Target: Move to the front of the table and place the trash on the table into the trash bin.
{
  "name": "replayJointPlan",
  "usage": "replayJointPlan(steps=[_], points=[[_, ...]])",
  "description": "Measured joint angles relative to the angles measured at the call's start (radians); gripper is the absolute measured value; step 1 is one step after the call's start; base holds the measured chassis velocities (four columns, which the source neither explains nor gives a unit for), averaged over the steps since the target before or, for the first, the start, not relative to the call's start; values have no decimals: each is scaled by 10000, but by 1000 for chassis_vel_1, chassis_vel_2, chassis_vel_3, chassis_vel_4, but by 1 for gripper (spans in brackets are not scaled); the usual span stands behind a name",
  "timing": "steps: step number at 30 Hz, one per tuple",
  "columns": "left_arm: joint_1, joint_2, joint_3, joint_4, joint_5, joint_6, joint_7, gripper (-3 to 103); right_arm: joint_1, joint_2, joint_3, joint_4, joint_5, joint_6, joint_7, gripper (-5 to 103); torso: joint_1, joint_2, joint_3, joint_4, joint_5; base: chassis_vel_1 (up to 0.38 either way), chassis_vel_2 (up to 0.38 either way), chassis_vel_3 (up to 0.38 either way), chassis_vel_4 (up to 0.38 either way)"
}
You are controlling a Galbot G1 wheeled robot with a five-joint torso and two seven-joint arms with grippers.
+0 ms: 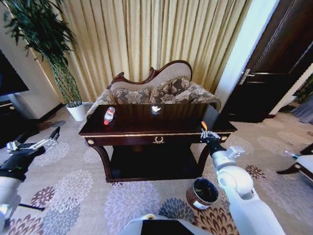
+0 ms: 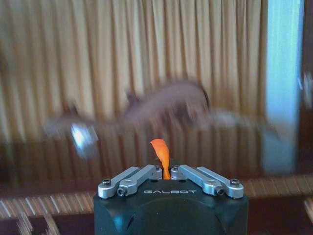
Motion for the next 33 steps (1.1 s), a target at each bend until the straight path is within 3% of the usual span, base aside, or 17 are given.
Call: replayJointPlan(steps=[2,4,7,17,22,24,30,33], points=[[2,-56,-80,-12,-86,-16,5,100,-284,253,78,-988,-538,-822,-199,3,10,-6,5,-4,4,0,0,0,0],[4,-64,-106,-12,-108,-22,6,100,-335,311,95,-1206,-675,-914,-257,3,10,-7,5,-4,4,0,0,0,0],[54,-72,-315,36,-229,-70,67,100,-493,681,223,-2889,-1542,-1121,-534,3,8,-6,3,-4,3,0,0,0,0],[18,-257,-590,169,-395,-73,71,100,25,1277,426,-6047,-2270,-722,82,3,2,-1,0,-2,3,0,0,0,0],[85,-293,-633,192,-406,-126,89,100,530,1368,448,-7329,-2681,-206,920,1,3,-1,0,-1,3,0,0,0,0],[94,-301,-638,162,-415,-127,91,100,632,1377,465,-7520,-2694,-23,1247,12,2,-1,0,-1,2,0,0,0,0],[84,-326,-588,130,-416,-121,95,100,471,1313,475,-7246,-2617,-13,1188,28,3,-1,0,-3,1,0,0,0,0],[59,-335,-558,122,-418,-121,110,100,393,1303,486,-7066,-2586,-69,1064,44,2,-1,0,-2,2,0,0,0,0]])
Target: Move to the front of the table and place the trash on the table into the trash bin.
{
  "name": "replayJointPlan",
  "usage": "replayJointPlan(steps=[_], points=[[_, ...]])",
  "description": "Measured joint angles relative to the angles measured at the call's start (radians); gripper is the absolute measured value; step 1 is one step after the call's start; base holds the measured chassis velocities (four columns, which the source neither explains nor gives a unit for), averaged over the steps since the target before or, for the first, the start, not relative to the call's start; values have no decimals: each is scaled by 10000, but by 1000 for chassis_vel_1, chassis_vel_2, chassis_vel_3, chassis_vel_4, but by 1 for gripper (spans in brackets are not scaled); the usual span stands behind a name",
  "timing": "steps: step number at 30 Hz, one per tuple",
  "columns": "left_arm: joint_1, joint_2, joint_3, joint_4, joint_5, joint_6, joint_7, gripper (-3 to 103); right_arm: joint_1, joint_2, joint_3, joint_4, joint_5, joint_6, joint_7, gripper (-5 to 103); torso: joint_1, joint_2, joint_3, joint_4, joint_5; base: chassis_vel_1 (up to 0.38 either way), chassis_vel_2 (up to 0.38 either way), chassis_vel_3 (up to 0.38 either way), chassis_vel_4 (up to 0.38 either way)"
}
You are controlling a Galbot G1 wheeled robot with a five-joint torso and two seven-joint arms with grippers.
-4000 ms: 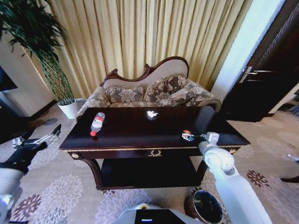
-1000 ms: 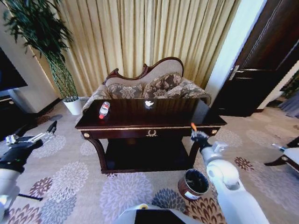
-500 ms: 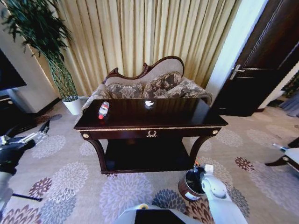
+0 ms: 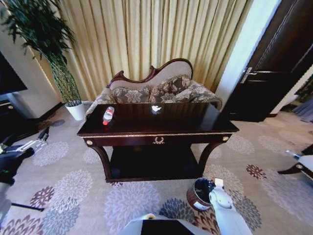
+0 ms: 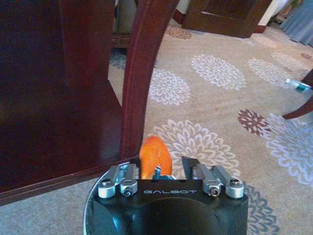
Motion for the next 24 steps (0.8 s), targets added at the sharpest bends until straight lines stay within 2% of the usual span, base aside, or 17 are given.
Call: replayJointPlan(steps=[1,3,4,5,6,7,8,9,11,12,14,24], points=[[-7,6,-12,0,-21,0,4,100,-42,-3,2,89,3,-58,-114,51,0,0,0,0,-1,0,0,0,0],[-8,17,-36,4,-40,0,5,100,-67,-4,2,141,-1,-80,-181,51,0,0,-1,0,-1,0,0,0,0],[-9,33,-84,19,-76,1,7,100,-87,2,1,187,-9,-108,-233,56,0,0,0,0,-1,0,0,0,0],[-9,33,-84,19,-76,1,7,100,-87,2,1,187,-9,-108,-233,56,0,0,0,0,-1,0,0,0,0],[0,50,-144,53,-133,0,11,100,-100,34,0,244,-26,-142,-267,67,1,0,0,0,0,0,0,0,0],[8,58,-175,72,-152,-2,21,100,-106,46,-5,268,-38,-147,-278,73,0,0,0,0,0,0,0,0,0],[8,58,-175,72,-152,-2,21,100,-106,46,-5,268,-38,-147,-278,73,0,0,0,0,0,0,0,0,0],[15,60,-192,85,-162,-4,35,100,-112,50,-10,281,-49,-148,-287,78,0,0,0,1,0,0,0,0,0],[19,60,-198,91,-168,-6,48,100,-117,52,-12,290,-62,-149,-292,78,0,0,0,0,-1,0,0,0,0],[21,58,-198,92,-171,-10,60,100,-120,53,-12,297,-68,-149,-295,89,0,0,-1,0,0,0,0,0,0],[20,54,-199,91,-172,-14,73,100,-122,29,-5,301,-68,-150,-307,97,1,0,0,0,0,0,0,0,0],[28,28,-200,43,-178,-38,97,100,-128,-7,26,334,-35,-149,-329,100,1,0,-1,0,0,0,0,0,0]])
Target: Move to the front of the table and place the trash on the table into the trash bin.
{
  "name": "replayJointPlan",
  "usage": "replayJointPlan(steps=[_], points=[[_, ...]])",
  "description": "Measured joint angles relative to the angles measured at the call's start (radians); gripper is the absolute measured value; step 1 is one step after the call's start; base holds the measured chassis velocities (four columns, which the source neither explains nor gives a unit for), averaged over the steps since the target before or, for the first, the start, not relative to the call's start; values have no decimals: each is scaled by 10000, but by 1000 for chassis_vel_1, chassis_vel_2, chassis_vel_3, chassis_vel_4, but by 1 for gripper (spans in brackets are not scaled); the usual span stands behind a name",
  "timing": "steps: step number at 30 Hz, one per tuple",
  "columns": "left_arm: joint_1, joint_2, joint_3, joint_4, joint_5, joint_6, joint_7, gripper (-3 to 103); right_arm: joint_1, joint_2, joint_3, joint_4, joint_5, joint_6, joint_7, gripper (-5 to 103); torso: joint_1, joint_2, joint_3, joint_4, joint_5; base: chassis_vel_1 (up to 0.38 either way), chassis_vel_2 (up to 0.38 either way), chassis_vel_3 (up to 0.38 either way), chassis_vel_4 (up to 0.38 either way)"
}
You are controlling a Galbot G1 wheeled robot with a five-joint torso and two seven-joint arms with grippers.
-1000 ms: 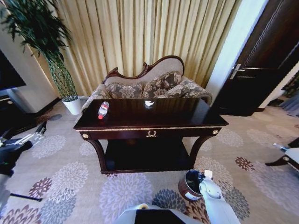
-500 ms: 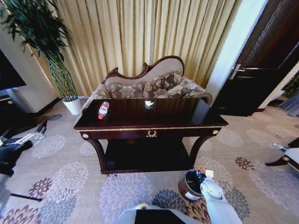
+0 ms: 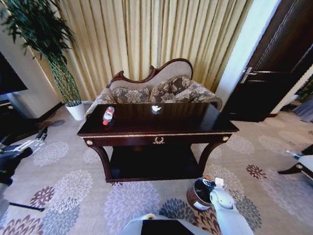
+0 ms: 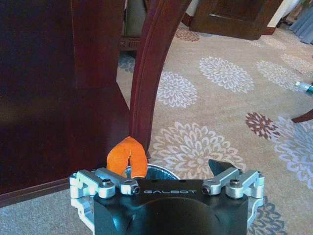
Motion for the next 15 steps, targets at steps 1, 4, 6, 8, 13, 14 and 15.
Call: replayJointPlan(steps=[1,4,6,8,13,14,15], points=[[6,-5,-10,-8,-5,-1,1,100,0,1,-2,2,0,0,-12,100,0,0,0,0,0,0,0,0,0],[30,-23,-37,-25,-22,-3,8,100,9,7,-14,-51,-8,-30,-25,100,0,0,0,0,0,0,0,0,0],[46,-33,-53,-33,-30,-4,15,100,39,9,-18,-106,16,-213,-22,100,0,0,0,-1,0,0,0,0,0],[62,-42,-61,-37,-31,-7,17,100,186,7,-26,-212,187,-883,138,100,0,0,0,-2,0,0,0,0,0],[50,-65,-31,-45,31,-51,19,100,834,21,-161,-1027,635,-1572,1151,100,0,0,1,3,1,0,0,0,0],[34,-74,-19,-66,38,-51,18,100,1054,22,-178,-1374,650,-1469,1316,100,1,0,1,0,2,0,0,0,0],[34,-86,-14,-92,40,-51,18,100,1220,31,-177,-1566,749,-1485,1441,100,1,-1,1,-2,1,0,0,0,0]])
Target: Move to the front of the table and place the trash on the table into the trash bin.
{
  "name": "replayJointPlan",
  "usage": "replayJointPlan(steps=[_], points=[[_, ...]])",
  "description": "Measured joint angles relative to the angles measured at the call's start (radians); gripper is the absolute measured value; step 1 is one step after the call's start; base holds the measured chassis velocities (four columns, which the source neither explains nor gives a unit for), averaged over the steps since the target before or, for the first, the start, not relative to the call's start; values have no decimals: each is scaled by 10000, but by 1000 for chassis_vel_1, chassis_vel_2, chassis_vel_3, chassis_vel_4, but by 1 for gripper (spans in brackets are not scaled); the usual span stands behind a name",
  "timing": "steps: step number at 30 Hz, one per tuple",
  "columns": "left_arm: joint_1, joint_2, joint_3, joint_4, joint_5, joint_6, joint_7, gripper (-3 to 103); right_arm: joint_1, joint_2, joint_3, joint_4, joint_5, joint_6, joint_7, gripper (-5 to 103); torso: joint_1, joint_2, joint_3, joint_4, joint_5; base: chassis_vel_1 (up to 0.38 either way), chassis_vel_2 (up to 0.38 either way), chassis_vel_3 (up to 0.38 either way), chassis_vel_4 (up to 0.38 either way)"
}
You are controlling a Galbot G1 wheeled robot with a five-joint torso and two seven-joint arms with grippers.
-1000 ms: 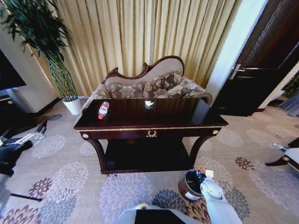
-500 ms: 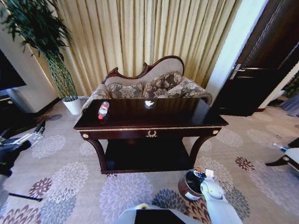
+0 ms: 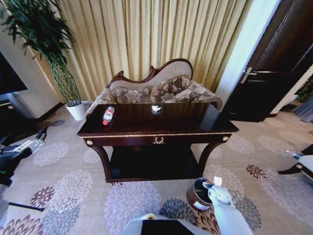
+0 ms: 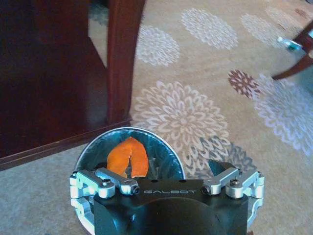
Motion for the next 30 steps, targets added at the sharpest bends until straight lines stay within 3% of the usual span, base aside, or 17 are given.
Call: replayJointPlan(steps=[13,18,20,21,22,23,30], points=[[31,-74,17,-85,27,12,0,100,621,216,-52,-398,1247,-319,823,100,0,0,0,2,-1,0,0,0,0],[37,-74,16,-90,25,27,0,100,813,258,-5,-461,2290,-498,1234,100,0,0,0,2,-1,0,0,0,0],[38,-72,21,-98,20,44,0,100,928,250,62,-469,3317,-618,1646,100,0,1,0,2,-1,0,0,0,0],[38,-72,21,-98,20,44,0,100,928,250,62,-469,3317,-618,1646,100,0,1,0,2,-1,0,0,0,0],[35,-72,44,-103,21,48,1,100,982,191,72,-469,4250,-679,2071,100,0,1,0,3,-1,0,0,0,0],[34,-73,58,-107,23,50,5,100,988,159,72,-470,4519,-689,2191,100,0,0,0,3,-1,0,0,0,0],[13,-64,103,-115,38,58,21,100,838,136,66,-388,4306,-371,2025,100,0,0,0,0,1,0,0,0,0]])
